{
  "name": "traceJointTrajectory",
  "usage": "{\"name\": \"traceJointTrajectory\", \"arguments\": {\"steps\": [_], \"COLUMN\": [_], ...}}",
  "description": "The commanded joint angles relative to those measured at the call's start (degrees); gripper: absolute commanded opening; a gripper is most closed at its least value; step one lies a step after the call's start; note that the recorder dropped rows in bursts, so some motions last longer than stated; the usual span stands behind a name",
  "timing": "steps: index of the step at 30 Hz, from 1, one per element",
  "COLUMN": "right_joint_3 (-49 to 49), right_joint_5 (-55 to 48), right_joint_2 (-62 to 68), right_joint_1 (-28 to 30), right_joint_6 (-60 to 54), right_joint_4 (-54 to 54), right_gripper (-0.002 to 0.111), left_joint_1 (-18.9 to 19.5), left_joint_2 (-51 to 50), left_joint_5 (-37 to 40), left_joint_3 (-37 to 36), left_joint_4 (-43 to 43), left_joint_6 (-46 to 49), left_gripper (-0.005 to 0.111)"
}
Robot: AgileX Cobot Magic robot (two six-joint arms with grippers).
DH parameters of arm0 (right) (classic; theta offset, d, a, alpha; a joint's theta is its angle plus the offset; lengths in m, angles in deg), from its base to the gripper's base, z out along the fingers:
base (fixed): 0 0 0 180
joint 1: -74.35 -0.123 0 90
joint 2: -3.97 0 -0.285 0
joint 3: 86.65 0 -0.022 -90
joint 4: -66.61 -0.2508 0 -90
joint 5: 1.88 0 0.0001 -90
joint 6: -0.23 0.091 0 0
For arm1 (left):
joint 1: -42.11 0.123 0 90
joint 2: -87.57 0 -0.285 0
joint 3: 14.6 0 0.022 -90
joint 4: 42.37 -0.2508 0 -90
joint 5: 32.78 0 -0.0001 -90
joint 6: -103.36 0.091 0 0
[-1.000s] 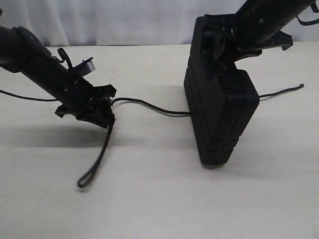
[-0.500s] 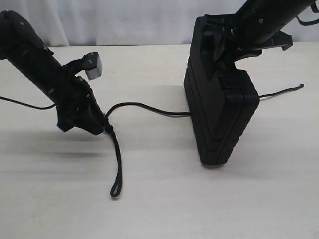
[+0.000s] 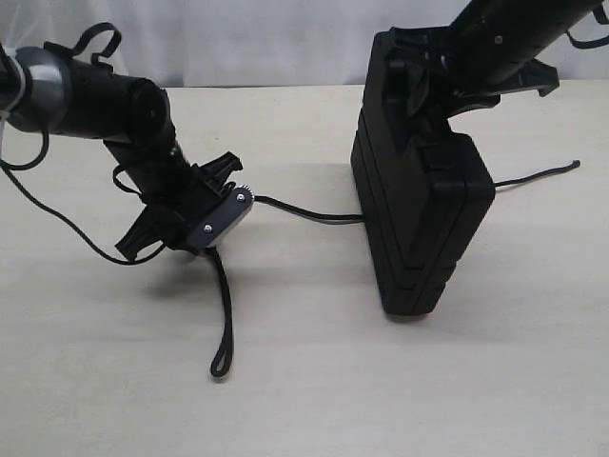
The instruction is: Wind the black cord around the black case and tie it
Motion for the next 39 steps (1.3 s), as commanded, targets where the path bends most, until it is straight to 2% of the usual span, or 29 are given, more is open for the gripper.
{"name": "traceJointTrajectory", "arguments": {"steps": [1,5,7,13,17,21,27,35,39], "right_joint_3": [0.01,0.01,0.01,0.01,0.01,0.01,0.01,0.01,0.01], "right_joint_5": [0.25,0.25,0.25,0.25,0.25,0.25,0.25,0.25,0.25], "right_joint_2": [-0.60,-0.60,-0.60,-0.60,-0.60,-0.60,-0.60,-0.60,-0.60], "right_joint_1": [0.14,0.14,0.14,0.14,0.14,0.14,0.14,0.14,0.14], "right_joint_6": [-0.16,-0.16,-0.16,-0.16,-0.16,-0.16,-0.16,-0.16,-0.16], "right_joint_4": [-1.27,-1.27,-1.27,-1.27,-1.27,-1.27,-1.27,-1.27,-1.27], "right_gripper": [0.004,0.004,0.004,0.004,0.004,0.004,0.004,0.004,0.004], "left_joint_1": [-0.13,-0.13,-0.13,-0.13,-0.13,-0.13,0.63,5.21,5.91], "left_joint_2": [-1.78,-3.76,-3.76,-3.02,-3.02,-1.76,4.51,12.00,12.96], "left_joint_5": [-0.86,-0.86,-0.33,0.22,1.60,2.56,0.18,-6.71,-7.71], "left_joint_3": [0.36,0.36,0.36,0.36,0.36,0.36,0.36,0.36,0.36], "left_joint_4": [-0.87,-0.40,-0.40,-0.40,-0.40,2.01,12.12,29.87,32.59], "left_joint_6": [-0.80,-0.80,-1.67,-22.45,-34.69,-41.23,-40.97,-41.46,-41.08], "left_gripper": [0.041,0.041,0.036,0.000,0.000,0.000,0.000,0.000,0.000]}}
